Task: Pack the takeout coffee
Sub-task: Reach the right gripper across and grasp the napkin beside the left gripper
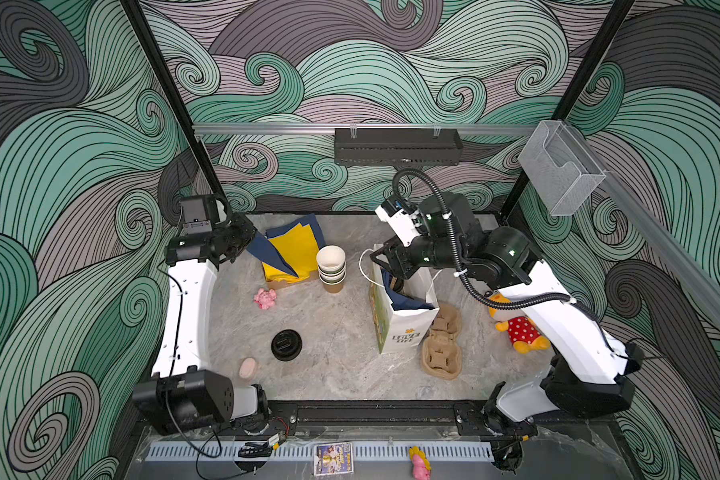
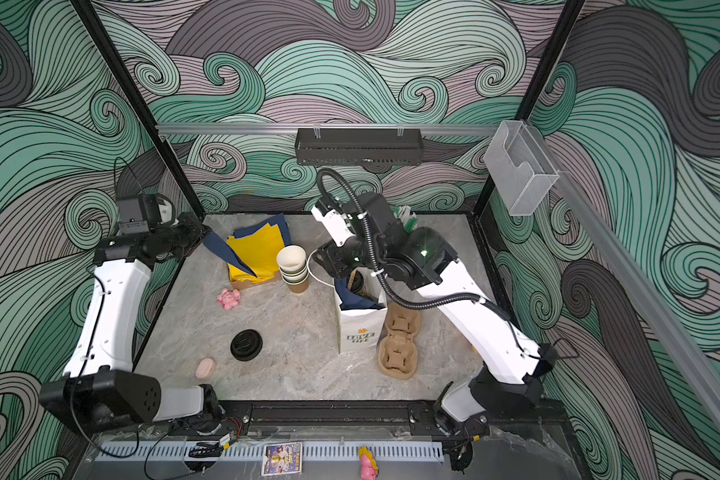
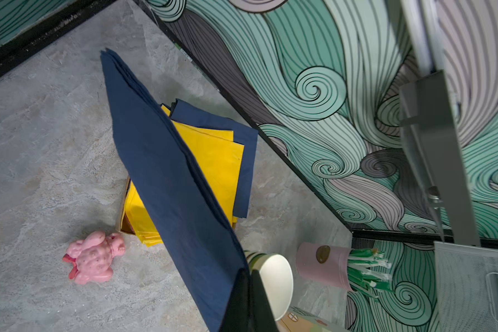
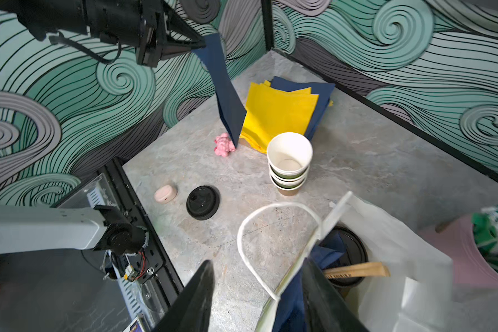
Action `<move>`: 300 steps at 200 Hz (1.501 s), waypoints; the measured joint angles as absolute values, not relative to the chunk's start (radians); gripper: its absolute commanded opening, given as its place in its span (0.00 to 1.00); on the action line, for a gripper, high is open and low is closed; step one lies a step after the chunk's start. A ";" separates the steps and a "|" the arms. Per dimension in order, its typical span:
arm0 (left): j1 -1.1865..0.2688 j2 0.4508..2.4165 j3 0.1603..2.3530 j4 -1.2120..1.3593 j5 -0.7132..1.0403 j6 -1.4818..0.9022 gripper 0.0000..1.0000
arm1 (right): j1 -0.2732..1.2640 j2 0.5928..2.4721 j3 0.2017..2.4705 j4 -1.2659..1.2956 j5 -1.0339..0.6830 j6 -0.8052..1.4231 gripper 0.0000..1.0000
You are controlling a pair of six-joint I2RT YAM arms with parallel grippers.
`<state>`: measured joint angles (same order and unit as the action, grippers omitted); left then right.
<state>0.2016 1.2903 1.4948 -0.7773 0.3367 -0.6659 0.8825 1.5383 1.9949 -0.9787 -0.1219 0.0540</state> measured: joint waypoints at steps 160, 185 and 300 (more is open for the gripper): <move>0.202 0.733 1.307 -1.093 0.420 -0.888 0.00 | 1.170 1.970 2.076 -0.635 -0.158 -0.084 0.43; 0.202 0.706 1.309 -1.118 0.420 -0.912 0.00 | 1.184 1.970 2.042 -0.595 -0.152 -0.091 0.33; 0.202 0.679 1.398 -1.142 0.333 -0.932 0.63 | 1.213 1.915 1.963 -0.529 -0.130 0.077 0.00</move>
